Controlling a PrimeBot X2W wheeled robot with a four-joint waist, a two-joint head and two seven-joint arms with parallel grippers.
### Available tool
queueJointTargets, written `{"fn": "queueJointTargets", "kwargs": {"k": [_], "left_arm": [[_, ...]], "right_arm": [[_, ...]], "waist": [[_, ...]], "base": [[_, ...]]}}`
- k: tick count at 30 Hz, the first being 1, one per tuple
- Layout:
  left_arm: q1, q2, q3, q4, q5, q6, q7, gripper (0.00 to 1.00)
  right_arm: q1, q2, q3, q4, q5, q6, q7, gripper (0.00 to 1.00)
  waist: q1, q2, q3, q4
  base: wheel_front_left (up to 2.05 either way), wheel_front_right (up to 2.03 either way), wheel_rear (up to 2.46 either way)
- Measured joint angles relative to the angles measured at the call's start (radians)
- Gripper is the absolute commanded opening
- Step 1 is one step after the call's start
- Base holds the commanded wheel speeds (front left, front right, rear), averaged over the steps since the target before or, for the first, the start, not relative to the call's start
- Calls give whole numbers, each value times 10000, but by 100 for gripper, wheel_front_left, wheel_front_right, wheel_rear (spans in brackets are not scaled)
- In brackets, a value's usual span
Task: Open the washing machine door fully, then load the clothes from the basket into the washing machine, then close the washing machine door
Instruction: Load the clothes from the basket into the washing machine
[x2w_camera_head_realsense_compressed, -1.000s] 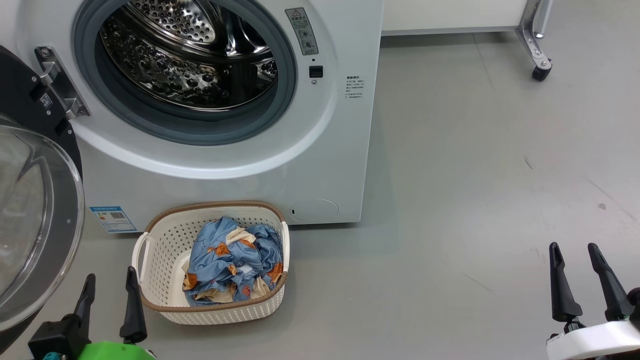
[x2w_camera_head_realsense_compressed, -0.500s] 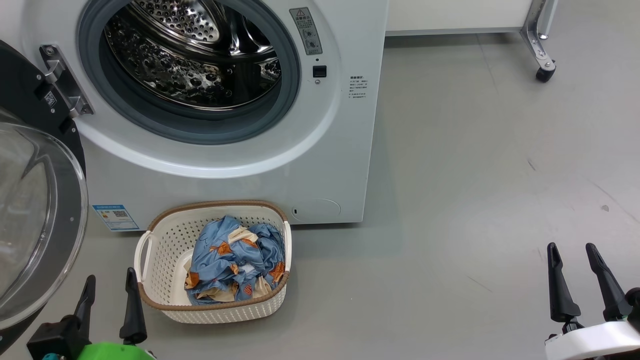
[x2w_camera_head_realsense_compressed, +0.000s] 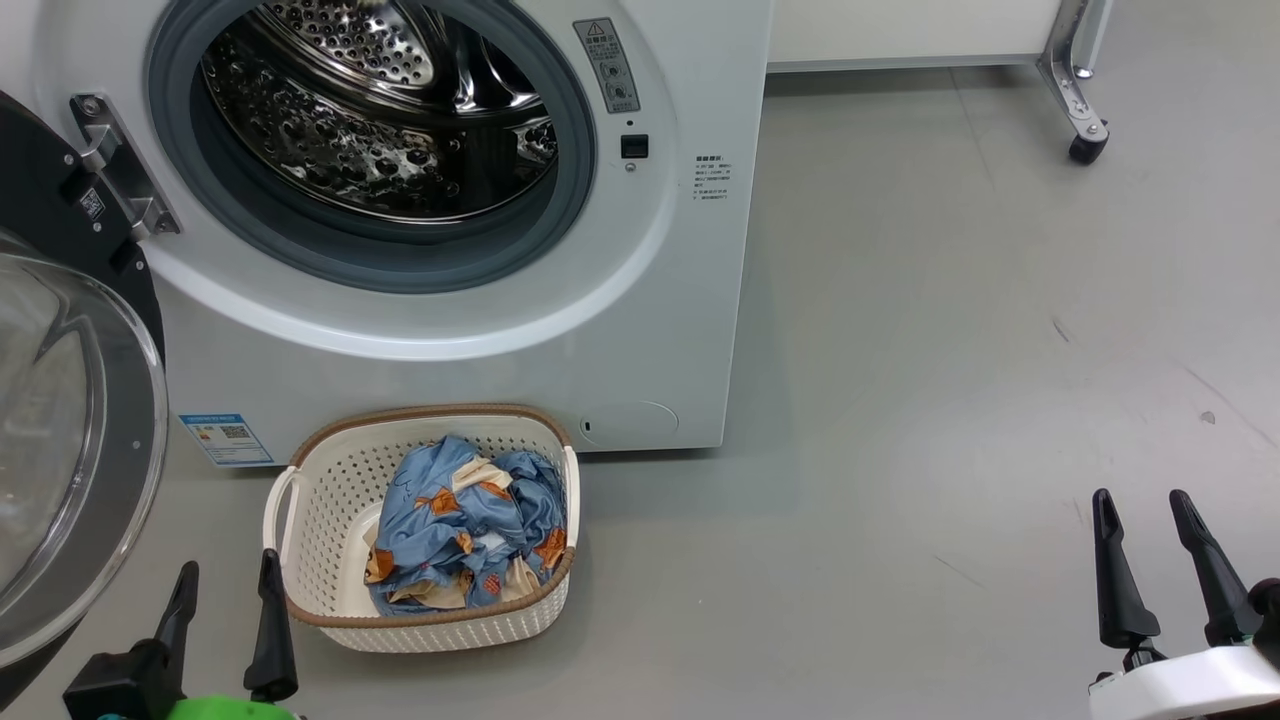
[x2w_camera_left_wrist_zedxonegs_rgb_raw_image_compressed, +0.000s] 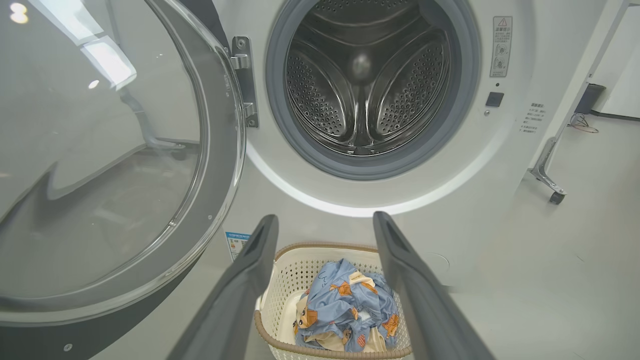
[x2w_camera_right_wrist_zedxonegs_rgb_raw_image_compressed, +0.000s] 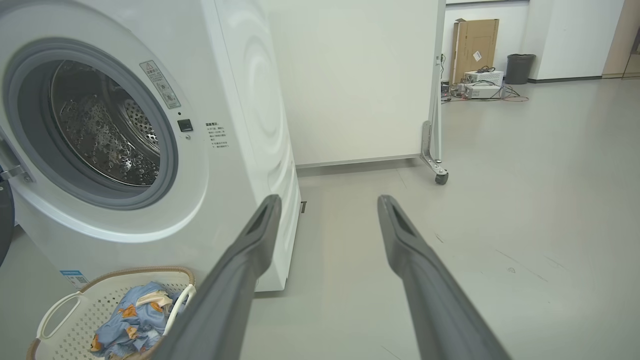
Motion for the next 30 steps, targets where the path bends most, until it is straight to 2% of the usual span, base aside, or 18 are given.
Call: {"fn": "queueJointTargets", "kwargs": {"k": [19, 30], "left_arm": [[37, 6, 372, 65, 136, 0, 0, 100], [35, -13, 397, 81, 219, 0, 0, 100]], "right_arm": [[106, 4, -2, -13, 0, 0, 0, 100], [106, 6, -4, -21, 0, 0, 0, 100]], "waist": [[0, 0, 95, 82], [0, 0, 160, 93]], "base": [[80, -80, 0], [42, -42, 0]]}}
